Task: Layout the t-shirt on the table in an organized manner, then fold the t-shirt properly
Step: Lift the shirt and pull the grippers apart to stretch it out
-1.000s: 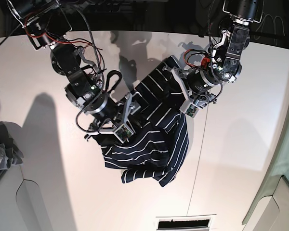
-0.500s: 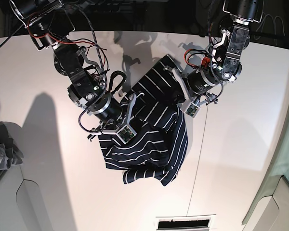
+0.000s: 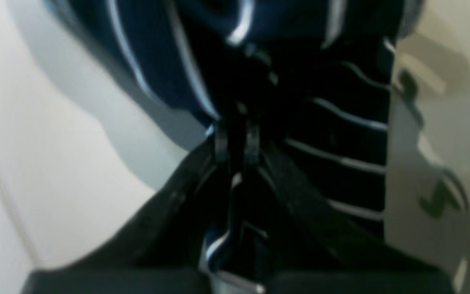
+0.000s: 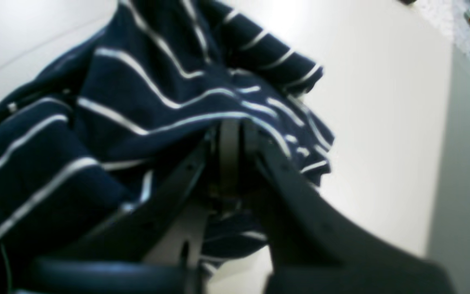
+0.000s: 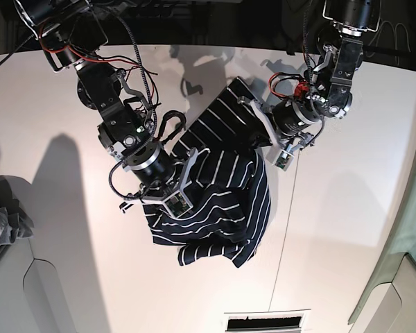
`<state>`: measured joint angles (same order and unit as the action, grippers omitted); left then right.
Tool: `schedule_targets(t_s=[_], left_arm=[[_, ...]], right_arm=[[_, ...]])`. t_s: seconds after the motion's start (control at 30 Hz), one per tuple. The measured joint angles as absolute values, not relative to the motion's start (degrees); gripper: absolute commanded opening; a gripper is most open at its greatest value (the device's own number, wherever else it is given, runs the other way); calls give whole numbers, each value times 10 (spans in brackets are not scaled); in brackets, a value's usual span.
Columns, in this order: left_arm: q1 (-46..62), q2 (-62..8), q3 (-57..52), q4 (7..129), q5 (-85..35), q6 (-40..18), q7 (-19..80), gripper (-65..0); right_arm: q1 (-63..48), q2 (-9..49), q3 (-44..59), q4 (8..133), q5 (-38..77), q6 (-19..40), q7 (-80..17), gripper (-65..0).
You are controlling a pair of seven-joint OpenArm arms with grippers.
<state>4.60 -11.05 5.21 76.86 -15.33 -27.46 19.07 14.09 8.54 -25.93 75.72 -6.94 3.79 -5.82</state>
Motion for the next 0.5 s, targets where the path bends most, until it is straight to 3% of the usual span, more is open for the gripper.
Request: schedule_targets(t_s=[0.5], left_arm=[[44, -121, -107, 773, -219, -275, 230, -650]], right_arm=[[141, 94, -52, 846, -20, 35, -91, -650]])
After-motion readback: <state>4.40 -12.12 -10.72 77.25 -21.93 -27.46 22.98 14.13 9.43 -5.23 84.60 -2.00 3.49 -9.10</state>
